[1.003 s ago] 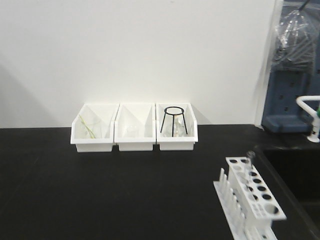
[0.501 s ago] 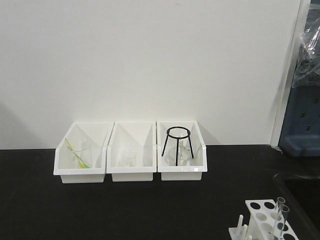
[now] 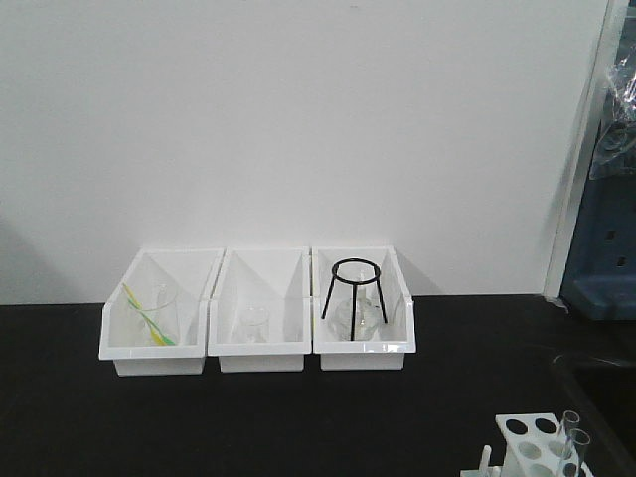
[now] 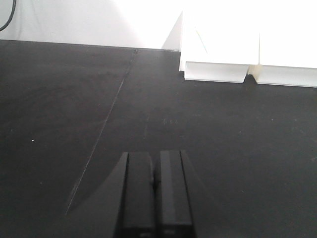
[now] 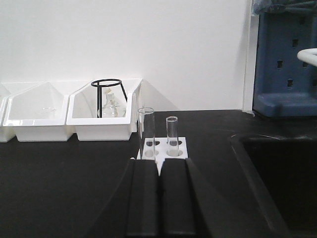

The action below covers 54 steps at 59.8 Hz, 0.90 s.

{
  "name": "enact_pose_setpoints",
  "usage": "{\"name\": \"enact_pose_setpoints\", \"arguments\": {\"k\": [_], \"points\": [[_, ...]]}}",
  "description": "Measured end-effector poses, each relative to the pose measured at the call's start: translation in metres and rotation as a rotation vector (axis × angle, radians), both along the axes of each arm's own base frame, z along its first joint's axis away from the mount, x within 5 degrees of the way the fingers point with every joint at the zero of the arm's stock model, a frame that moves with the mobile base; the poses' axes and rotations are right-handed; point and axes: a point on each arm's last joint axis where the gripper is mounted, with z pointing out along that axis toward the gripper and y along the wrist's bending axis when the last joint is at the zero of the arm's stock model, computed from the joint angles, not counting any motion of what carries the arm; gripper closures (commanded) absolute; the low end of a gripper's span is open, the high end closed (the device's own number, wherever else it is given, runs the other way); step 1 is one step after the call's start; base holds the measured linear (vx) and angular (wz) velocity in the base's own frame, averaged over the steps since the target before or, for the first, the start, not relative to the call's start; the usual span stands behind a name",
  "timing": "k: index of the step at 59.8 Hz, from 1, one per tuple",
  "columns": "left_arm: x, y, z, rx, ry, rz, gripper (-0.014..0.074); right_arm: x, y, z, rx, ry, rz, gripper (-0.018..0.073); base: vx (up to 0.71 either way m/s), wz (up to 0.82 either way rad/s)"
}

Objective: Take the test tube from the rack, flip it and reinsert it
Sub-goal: 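Move the right gripper down around a clear glass test tube in the rack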

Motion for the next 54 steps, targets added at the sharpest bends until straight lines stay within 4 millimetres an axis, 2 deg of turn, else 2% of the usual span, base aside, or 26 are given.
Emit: {"name": "enact_pose_setpoints", "arguments": {"k": [14, 22, 27, 32, 36, 40, 47, 54], "points": [[0.000, 0.000, 0.000, 0.000, 0.000, 0.000, 0.0603, 0.000, 0.000, 0.002, 0.006, -0.028, 0.003, 0.0565, 0.00, 0.00], [0.000, 0.000, 0.000, 0.000, 0.000, 0.000, 0.0603, -0.002, 0.001, 0.021, 0.040, -0.185, 0.019, 0.0565, 0.00, 0.00], [0.000, 0.000, 0.000, 0.000, 0.000, 0.000, 0.0603, -0.008, 0.001, 0.056, 0.034, -0.306, 0.021, 0.0565, 0.00, 0.01], [0.000, 0.000, 0.000, 0.000, 0.000, 0.000, 0.0603, -0.010, 0.001, 0.110, 0.001, -0.430, 0.018, 0.0565, 0.01, 0.00], [0.000, 0.000, 0.000, 0.000, 0.000, 0.000, 0.0603, 0.002, 0.003, 0.147, -0.031, -0.462, 0.014, 0.0565, 0.00, 0.00], [0.000, 0.000, 0.000, 0.000, 0.000, 0.000, 0.0603, 0.022, 0.005, 0.169, -0.053, -0.443, 0.013, 0.0565, 0.00, -0.01], [0.000, 0.000, 0.000, 0.000, 0.000, 0.000, 0.0603, 0.065, 0.010, 0.183, -0.074, -0.342, 0.016, 0.0564, 0.00, 0.00], [0.000, 0.000, 0.000, 0.000, 0.000, 0.000, 0.0603, 0.100, 0.014, 0.177, -0.088, -0.237, 0.022, 0.0557, 0.00, 0.00]]}}
